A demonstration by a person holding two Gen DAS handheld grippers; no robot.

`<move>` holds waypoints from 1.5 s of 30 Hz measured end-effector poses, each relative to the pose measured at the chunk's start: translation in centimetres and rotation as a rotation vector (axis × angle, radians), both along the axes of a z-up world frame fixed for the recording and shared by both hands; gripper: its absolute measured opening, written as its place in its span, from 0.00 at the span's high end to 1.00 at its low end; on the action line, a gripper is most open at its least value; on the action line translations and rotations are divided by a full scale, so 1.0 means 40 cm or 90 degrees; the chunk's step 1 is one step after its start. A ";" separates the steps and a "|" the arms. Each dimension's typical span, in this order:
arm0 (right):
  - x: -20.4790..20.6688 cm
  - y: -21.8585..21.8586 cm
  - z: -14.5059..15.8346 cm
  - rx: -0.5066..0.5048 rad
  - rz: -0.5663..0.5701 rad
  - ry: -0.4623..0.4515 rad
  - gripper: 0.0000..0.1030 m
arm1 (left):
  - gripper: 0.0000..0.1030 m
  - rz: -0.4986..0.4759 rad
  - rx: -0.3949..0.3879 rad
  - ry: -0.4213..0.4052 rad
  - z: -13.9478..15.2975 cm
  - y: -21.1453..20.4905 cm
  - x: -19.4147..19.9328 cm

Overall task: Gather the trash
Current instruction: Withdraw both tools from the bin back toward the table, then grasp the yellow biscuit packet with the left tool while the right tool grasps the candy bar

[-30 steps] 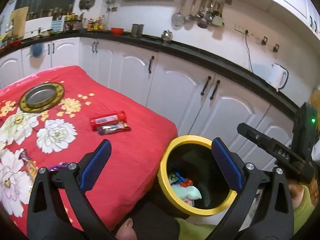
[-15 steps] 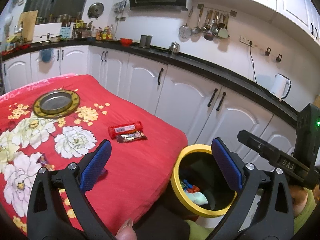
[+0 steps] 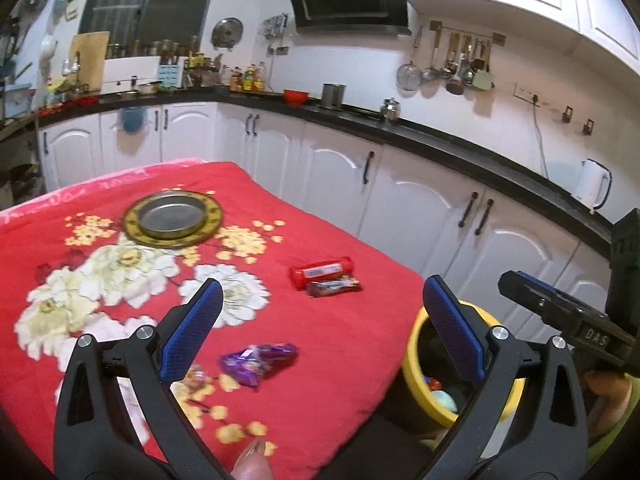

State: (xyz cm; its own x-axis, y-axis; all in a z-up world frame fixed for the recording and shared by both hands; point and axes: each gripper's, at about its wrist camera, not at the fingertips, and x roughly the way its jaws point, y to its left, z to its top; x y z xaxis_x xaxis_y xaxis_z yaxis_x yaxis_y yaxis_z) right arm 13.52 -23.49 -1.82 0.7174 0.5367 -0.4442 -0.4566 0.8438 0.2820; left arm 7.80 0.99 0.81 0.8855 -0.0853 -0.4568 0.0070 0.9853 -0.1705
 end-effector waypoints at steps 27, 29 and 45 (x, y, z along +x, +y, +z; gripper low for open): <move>0.223 0.257 -0.118 -0.104 0.065 0.038 0.22 | 0.11 0.124 -0.021 0.086 -0.131 0.231 0.061; 0.251 0.264 -0.143 -0.117 0.060 0.047 0.22 | 0.11 0.123 -0.037 0.109 -0.150 0.244 0.078; 0.436 0.275 -0.297 -0.124 0.043 0.151 0.41 | 0.30 0.126 -0.098 0.202 -0.259 0.299 0.145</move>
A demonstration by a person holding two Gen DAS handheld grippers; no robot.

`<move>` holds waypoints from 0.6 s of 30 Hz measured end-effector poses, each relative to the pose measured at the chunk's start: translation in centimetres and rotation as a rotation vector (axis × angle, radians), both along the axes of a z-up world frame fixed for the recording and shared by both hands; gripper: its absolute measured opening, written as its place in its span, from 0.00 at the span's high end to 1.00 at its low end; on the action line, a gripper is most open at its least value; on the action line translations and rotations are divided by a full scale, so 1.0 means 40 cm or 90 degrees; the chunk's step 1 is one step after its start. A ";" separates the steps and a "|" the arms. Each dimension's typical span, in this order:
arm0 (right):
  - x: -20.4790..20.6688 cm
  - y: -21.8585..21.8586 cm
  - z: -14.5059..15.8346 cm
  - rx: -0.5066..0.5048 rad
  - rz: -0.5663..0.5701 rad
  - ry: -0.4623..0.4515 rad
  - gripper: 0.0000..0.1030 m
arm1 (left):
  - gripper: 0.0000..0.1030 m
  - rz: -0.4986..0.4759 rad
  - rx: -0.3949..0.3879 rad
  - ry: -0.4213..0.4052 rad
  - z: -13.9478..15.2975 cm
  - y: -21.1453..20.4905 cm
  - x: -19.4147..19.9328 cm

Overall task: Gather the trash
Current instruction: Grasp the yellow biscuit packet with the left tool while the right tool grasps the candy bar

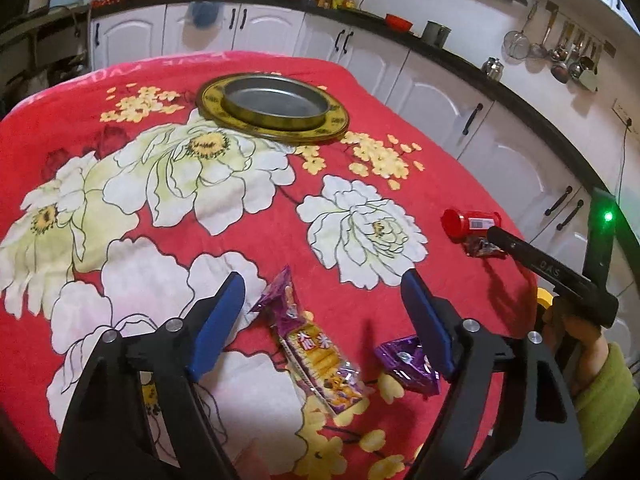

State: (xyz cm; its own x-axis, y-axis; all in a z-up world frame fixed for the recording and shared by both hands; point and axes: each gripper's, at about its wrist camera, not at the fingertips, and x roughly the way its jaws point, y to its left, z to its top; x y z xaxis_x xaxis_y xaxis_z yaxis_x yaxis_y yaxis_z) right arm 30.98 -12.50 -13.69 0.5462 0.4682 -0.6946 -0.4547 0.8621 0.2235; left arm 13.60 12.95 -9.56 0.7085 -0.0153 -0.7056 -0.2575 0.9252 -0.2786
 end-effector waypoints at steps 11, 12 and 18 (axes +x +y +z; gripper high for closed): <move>-0.034 -0.016 -0.021 0.028 0.013 -0.007 0.68 | 0.44 0.008 -0.031 0.039 -0.042 0.012 0.015; -0.039 -0.019 -0.021 0.032 0.010 -0.007 0.70 | 0.48 0.010 -0.030 0.043 -0.045 0.012 0.016; -0.083 -0.032 -0.015 0.043 0.000 -0.020 0.77 | 0.68 0.017 -0.030 0.064 -0.049 0.018 0.013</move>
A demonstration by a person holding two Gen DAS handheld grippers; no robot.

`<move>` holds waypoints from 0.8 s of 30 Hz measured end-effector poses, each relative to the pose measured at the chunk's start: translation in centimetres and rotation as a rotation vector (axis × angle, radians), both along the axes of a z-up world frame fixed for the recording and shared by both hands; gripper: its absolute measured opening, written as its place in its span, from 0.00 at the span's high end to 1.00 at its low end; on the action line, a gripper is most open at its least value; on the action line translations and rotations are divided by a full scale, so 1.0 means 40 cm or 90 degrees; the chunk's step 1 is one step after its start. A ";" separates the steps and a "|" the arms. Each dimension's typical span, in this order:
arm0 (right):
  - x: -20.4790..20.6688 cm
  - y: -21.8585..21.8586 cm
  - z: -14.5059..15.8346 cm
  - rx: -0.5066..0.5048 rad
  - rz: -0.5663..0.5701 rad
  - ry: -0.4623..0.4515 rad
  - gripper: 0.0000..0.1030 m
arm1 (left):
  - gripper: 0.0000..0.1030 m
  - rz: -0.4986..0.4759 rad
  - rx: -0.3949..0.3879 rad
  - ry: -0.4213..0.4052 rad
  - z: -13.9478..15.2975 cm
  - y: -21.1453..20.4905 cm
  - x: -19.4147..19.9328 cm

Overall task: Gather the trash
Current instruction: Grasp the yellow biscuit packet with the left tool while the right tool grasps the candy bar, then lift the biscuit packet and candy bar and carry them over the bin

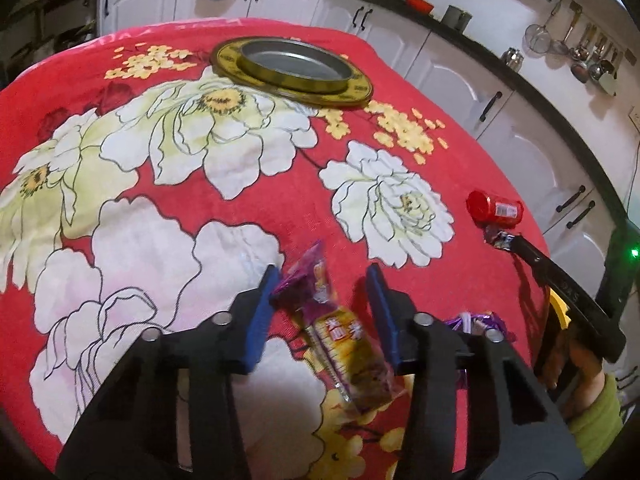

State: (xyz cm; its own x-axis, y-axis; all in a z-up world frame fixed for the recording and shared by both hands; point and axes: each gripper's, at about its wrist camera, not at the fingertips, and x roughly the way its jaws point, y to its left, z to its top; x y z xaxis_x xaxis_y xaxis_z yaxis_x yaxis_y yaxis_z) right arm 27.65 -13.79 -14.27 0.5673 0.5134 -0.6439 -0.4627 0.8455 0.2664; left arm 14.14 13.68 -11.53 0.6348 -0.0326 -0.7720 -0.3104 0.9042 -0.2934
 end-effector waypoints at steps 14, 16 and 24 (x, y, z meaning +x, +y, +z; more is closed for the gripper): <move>-0.100 -0.036 0.035 0.028 0.010 -0.029 0.94 | 0.85 0.021 -0.027 -0.005 0.019 0.020 -0.028; -0.112 -0.043 0.048 0.036 0.011 -0.036 0.94 | 0.85 0.020 -0.027 -0.022 0.036 0.017 -0.038; -0.161 -0.089 0.110 0.058 0.009 -0.059 0.94 | 0.85 -0.020 0.023 -0.097 0.125 -0.047 -0.067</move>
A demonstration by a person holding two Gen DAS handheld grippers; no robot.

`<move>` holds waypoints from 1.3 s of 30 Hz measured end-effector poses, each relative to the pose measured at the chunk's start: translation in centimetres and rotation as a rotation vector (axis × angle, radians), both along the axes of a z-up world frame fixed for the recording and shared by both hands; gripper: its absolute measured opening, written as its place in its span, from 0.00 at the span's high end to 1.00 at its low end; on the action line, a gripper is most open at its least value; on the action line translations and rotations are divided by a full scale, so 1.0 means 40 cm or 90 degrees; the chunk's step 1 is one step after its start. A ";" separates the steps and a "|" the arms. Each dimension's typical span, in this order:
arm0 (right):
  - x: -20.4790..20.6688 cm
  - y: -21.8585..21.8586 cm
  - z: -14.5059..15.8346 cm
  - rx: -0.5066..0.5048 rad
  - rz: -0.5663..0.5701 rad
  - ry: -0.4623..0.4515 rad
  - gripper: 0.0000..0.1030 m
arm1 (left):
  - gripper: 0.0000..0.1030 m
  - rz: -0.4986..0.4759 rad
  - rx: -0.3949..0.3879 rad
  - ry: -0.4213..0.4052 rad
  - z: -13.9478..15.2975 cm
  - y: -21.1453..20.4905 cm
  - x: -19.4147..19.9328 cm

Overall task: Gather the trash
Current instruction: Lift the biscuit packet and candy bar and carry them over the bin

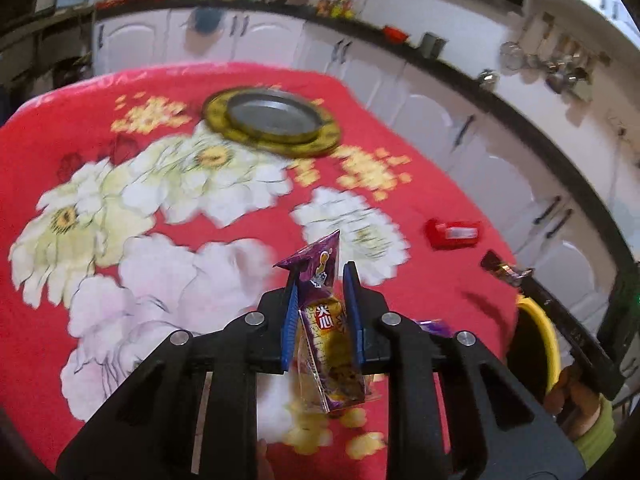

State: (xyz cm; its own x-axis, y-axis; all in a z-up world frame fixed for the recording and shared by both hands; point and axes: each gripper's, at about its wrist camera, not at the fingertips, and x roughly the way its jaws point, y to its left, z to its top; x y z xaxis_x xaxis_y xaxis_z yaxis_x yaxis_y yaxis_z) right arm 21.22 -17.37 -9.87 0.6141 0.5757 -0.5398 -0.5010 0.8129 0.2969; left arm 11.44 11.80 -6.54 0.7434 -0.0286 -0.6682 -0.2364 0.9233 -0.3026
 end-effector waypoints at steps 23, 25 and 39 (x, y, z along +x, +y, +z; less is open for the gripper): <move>-0.109 -0.256 0.095 0.012 -0.104 -0.056 0.94 | 0.85 -0.210 0.051 -0.098 0.133 -0.361 0.042; -0.117 -0.279 0.089 0.008 -0.114 -0.055 0.94 | 0.85 -0.227 0.051 -0.097 0.128 -0.389 0.048; -0.139 -0.423 0.031 -0.028 -0.195 -0.031 0.94 | 0.85 -0.336 0.040 -0.070 0.059 -0.572 0.092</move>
State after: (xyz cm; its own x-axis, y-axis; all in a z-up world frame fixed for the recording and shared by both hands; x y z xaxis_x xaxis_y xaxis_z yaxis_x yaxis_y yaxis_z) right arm 15.66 -34.28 -8.63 0.7808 0.3365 -0.5265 -0.2435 0.9399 0.2395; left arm 15.11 -11.07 -4.19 0.7043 -0.3796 -0.5999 0.2944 0.9251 -0.2397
